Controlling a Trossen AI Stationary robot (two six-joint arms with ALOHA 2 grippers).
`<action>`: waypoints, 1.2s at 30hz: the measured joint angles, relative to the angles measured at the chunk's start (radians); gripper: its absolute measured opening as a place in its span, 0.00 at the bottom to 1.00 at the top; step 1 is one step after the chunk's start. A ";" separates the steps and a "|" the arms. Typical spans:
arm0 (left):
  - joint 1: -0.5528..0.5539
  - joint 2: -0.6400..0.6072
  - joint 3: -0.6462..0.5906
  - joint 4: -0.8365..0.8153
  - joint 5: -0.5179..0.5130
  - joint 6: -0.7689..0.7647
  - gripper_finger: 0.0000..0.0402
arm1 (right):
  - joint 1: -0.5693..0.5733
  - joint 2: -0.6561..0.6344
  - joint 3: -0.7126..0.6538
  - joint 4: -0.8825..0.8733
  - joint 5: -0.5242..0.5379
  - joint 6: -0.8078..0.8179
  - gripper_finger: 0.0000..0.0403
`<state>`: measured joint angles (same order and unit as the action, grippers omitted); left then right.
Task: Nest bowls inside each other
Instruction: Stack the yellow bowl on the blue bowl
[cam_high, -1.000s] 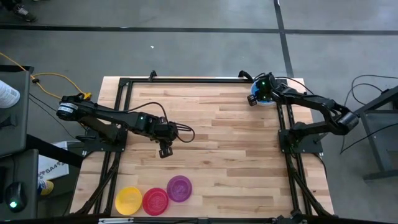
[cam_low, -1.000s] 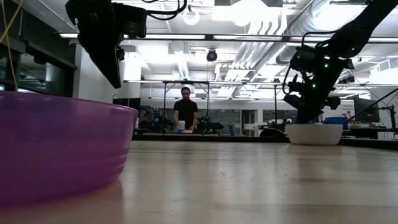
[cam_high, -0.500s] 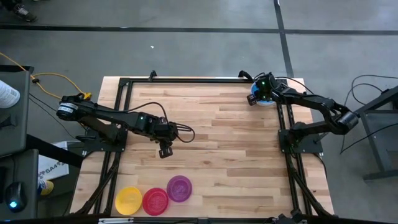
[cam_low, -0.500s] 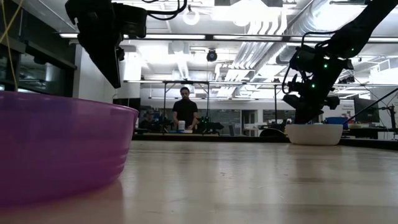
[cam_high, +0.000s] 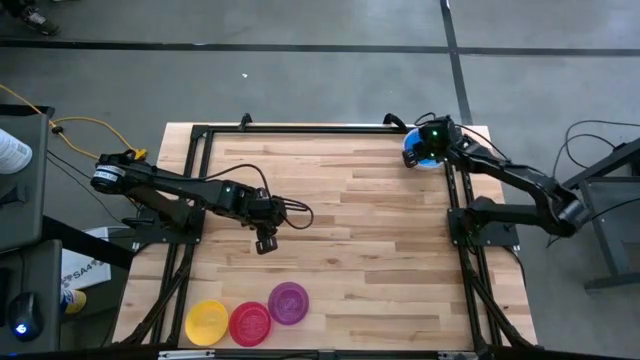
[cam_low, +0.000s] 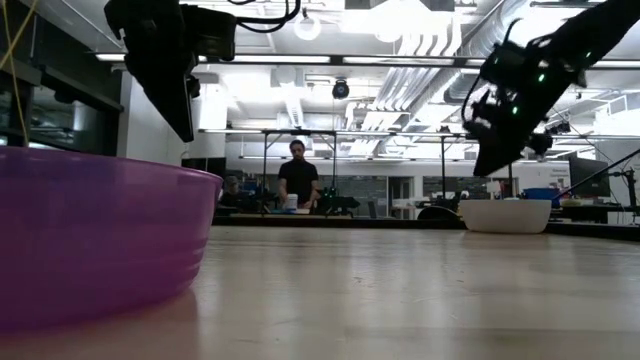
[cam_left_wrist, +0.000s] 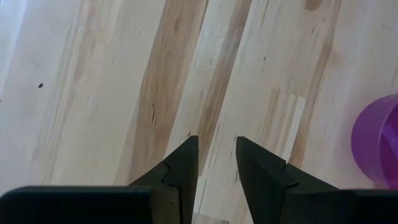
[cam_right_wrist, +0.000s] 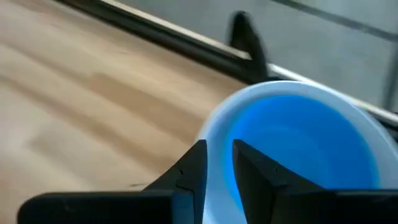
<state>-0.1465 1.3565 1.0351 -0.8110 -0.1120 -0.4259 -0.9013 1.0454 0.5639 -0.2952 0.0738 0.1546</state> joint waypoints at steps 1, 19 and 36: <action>0.000 0.000 0.000 0.000 0.000 0.000 0.27 | 0.014 -0.029 0.003 -0.021 -0.027 0.013 0.17; 0.002 0.000 0.000 -0.003 0.105 -0.055 0.27 | 0.611 -0.224 0.004 -0.043 -0.161 0.198 0.17; -0.218 0.001 0.000 0.115 0.155 0.054 0.27 | 1.100 -0.049 0.004 0.205 0.137 0.242 0.17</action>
<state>-0.3645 1.3571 1.0355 -0.6960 0.0429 -0.3719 0.1982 0.9963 0.5682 -0.0899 0.2104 0.3965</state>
